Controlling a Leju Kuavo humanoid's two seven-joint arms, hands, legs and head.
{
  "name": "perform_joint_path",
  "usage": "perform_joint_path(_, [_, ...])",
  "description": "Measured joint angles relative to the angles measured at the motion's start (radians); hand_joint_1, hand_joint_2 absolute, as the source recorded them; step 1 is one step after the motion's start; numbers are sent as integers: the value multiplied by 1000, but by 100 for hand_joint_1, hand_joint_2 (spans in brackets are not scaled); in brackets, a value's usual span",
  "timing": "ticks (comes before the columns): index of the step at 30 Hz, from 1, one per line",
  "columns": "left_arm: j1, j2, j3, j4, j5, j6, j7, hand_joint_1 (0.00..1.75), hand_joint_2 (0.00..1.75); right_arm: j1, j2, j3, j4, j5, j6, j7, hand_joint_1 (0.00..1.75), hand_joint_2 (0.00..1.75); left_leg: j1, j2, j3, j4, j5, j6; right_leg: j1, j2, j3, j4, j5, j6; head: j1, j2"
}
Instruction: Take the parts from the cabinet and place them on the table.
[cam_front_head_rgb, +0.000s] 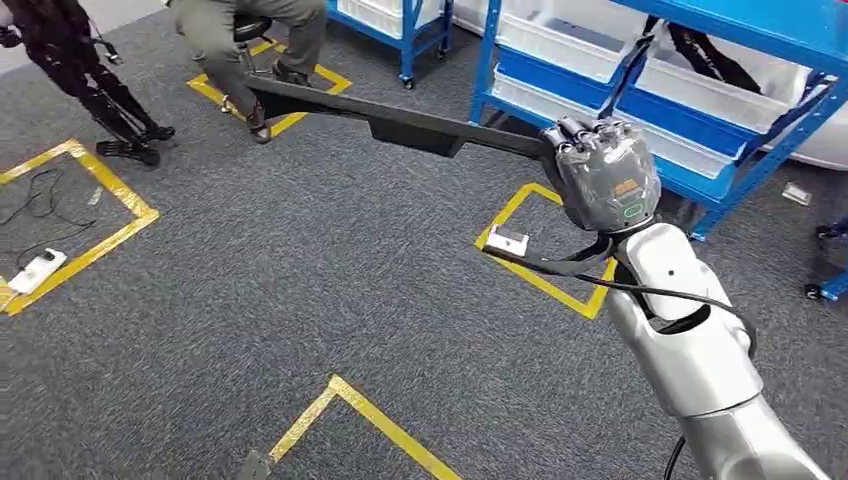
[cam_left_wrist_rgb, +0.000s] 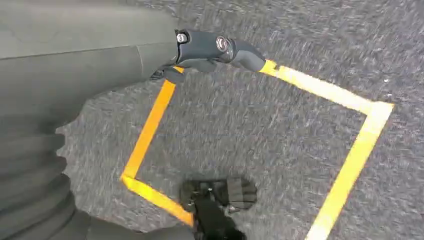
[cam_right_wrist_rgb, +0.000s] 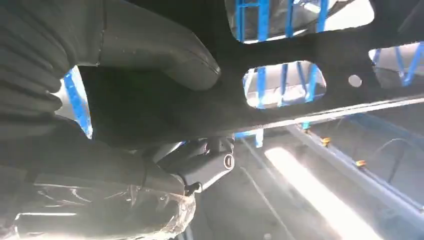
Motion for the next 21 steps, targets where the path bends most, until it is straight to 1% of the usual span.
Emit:
perform_joint_path(1, [1, 0, 0, 0, 1, 0, 0, 0, 175, 0, -1, 0, 4, 0, 3, 0, 175, 175, -1, -14, -3, 0, 3, -2, 0, 1, 11, -22, 14, 5, 0, 0])
perform_joint_path(2, [1, 0, 0, 0, 1, 1, 0, 0, 175, -1, -2, 0, 7, -1, 3, -2, 175, 175, -1, -27, -5, 0, 7, -4, 1, 3, 45, -86, 42, 11, 1, 0])
perform_joint_path(3, [1, 0, 1, 0, 0, 3, 0, 0, 175, -4, -2, 0, 9, -3, 3, -3, 175, 175, -1, -41, -7, 0, 11, -8, 2, 12, 100, -191, 81, 15, 0, 0])
perform_joint_path(4, [1, -1, 1, 0, 0, 3, 0, 0, 175, -9, -2, 0, 11, -3, 3, -6, 175, 175, 0, -53, -8, 0, 15, -12, 2, 36, 151, -285, 111, 11, 1, 0])
perform_joint_path(5, [2, -5, 1, 0, 0, 3, 0, 0, 175, -12, -2, 0, 11, -4, 3, -7, 175, 175, 3, -61, -10, 0, 20, -18, 4, 68, 161, -312, 115, -1, -5, 0])
perform_joint_path(6, [0, -4, 1, 0, 0, 3, -1, 0, 175, -16, -2, 0, 12, -5, 4, -7, 175, 175, 2, -70, -13, -3, 24, -25, 14, 66, 156, -319, 122, -12, -1, 0])
perform_joint_path(7, [1, -5, 2, 0, 0, 3, -1, 0, 175, -21, -4, 0, 13, -6, 5, -7, 175, 175, 2, -79, -15, -7, 28, -32, 22, 56, 154, -316, 123, -17, 1, 0])
perform_joint_path(8, [3, -5, 1, 0, -1, 3, -1, 0, 175, -24, -3, 0, 14, -6, 6, -7, 175, 175, 3, -90, -14, -16, 34, -41, 29, 49, 154, -316, 126, -24, -2, 0])
perform_joint_path(9, [4, -5, 1, 0, -1, 3, -1, 0, 175, -25, -1, 2, 14, -5, 6, -7, 175, 175, -2, -103, -17, -22, 42, -50, 29, 38, 165, -323, 134, -31, 1, 0])
perform_joint_path(10, [5, -3, 2, 1, -1, 4, -1, 0, 175, -25, 2, 2, 14, -6, 6, -7, 175, 175, 2, -89, -24, -14, 40, -49, -13, 23, 168, -336, 149, -42, -8, 0])
perform_joint_path(11, [5, -2, 2, 1, -1, 4, -1, 0, 175, -24, 2, 3, 16, -5, 7, -7, 175, 175, -9, -34, -37, 17, 9, -49, -3, 13, 169, -340, 154, -47, -11, 0])
perform_joint_path(12, [5, -2, 2, 1, -1, 4, -1, 0, 175, -25, 2, 3, 16, -6, 7, -7, 175, 175, -9, 6, -65, 83, -38, -51, 0, 1, 169, -340, 157, -65, -13, 0])
perform_joint_path(13, [5, 0, 2, 0, -1, 4, -1, 0, 175, -25, 2, 3, 16, -5, 7, -7, 175, 175, -8, 24, -99, 164, -80, -54, 4, -9, 167, -343, 157, -65, -15, 0])
perform_joint_path(14, [5, 1, 2, 1, -1, 4, -1, 0, 175, -24, 2, 3, 17, -5, 7, -7, 175, 175, -7, 30, -135, 252, -116, -58, 8, -22, 165, -342, 156, -65, -15, 0])
perform_joint_path(15, [6, 2, 2, 1, -1, 3, -3, 0, 175, -21, 3, 6, 20, -5, 7, -7, 175, 175, -6, 32, -151, 299, -129, -62, 9, -35, 165, -342, 156, -65, -16, 0])
perform_joint_path(16, [7, 3, 2, 1, -1, 1, -5, 0, 175, -18, 4, 10, 21, -4, 7, -7, 175, 175, -4, 34, -144, 295, -120, -65, 10, -46, 165, -341, 156, -65, -15, 0])
perform_joint_path(17, [7, 5, 2, 1, -1, -2, -9, 0, 175, -16, 6, 13, 21, -2, 6, -7, 175, 175, -2, 40, -112, 243, -93, -68, 9, -57, 165, -340, 155, -65, -16, 0])
perform_joint_path(18, [7, 7, 2, 1, -1, -6, -11, 0, 175, -13, 9, 16, 21, 7, 4, -7, 175, 175, 0, 52, -63, 160, -59, -69, 9, -66, 165, -338, 151, -63, -16, 0])
perform_joint_path(19, [7, 10, 2, 0, -1, -6, -12, 0, 175, -10, 13, 19, 21, 19, 0, -2, 175, 175, 1, 80, -4, 62, -26, -68, 9, -75, 167, -334, 147, -58, -17, 0])
perform_joint_path(20, [6, 10, 2, 1, -1, -6, -12, 0, 175, -5, 18, 23, 21, 34, -2, 7, 175, 175, -4, 130, 26, 4, -26, -59, 18, -82, 166, -330, 142, -52, -19, 0])
perform_joint_path(21, [6, 10, 2, 0, 0, -7, -11, 0, 175, -2, 23, 27, 20, 50, -3, 18, 175, 175, -5, 112, 26, 3, -17, -47, 30, -88, 162, -326, 138, -47, -16, 0])
